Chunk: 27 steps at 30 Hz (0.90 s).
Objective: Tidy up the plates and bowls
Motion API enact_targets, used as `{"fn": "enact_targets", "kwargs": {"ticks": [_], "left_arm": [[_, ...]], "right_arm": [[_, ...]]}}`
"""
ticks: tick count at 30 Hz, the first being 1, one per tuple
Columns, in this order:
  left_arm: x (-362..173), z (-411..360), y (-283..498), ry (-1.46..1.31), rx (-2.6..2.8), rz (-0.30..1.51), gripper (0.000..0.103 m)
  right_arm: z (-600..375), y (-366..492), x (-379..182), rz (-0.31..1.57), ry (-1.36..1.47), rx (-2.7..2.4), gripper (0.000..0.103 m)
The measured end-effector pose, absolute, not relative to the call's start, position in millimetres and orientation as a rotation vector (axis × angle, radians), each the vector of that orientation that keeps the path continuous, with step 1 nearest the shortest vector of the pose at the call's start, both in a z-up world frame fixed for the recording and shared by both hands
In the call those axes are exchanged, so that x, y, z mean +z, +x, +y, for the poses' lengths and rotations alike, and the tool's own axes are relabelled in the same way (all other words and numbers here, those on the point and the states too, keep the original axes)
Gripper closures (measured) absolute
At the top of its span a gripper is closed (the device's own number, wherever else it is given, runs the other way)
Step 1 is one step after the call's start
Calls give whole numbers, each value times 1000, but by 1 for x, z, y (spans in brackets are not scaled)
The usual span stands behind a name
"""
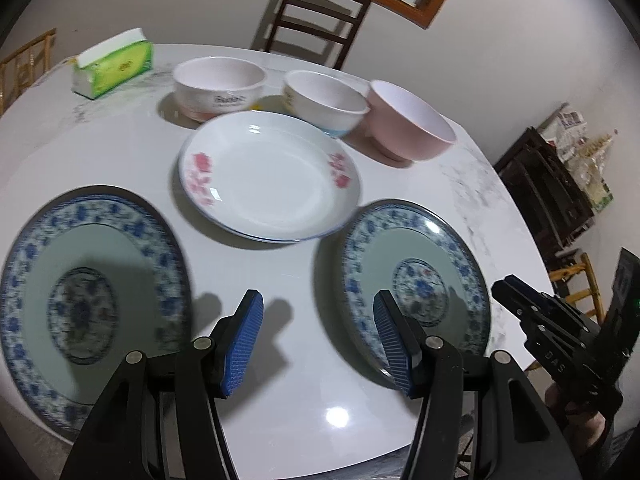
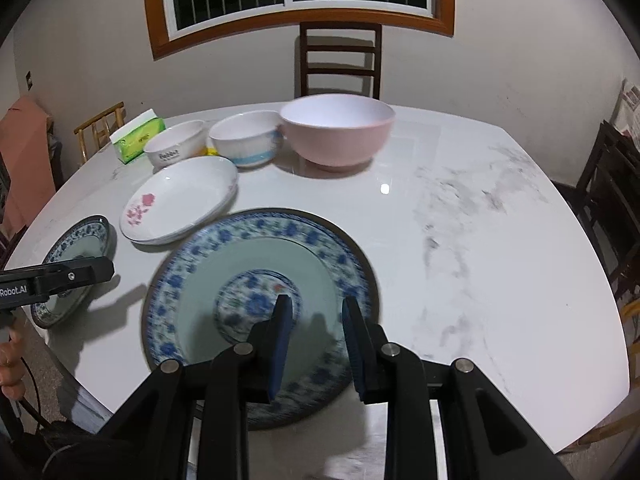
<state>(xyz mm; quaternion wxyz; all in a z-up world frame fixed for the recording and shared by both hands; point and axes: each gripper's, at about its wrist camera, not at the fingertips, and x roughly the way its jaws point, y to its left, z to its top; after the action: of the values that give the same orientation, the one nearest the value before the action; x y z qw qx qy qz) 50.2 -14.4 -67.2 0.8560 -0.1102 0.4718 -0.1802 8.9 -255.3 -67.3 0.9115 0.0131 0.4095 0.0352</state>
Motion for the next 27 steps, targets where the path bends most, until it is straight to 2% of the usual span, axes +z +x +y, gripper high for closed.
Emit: {"fn": "enact_targets", "kwargs": {"ticks": [7, 18, 27], "left_arm": [[-76, -29, 55, -249, -418, 1039, 50], [-92, -36, 65, -310, -451, 1113, 52], [-101, -42, 74, -328, -460, 1162, 59]], "right_arm": [[-285, 15, -77, 873, 84, 103, 77], [-324, 33, -106, 964, 356, 246, 77], [-342, 46, -129, 1008, 497, 312, 77]]}}
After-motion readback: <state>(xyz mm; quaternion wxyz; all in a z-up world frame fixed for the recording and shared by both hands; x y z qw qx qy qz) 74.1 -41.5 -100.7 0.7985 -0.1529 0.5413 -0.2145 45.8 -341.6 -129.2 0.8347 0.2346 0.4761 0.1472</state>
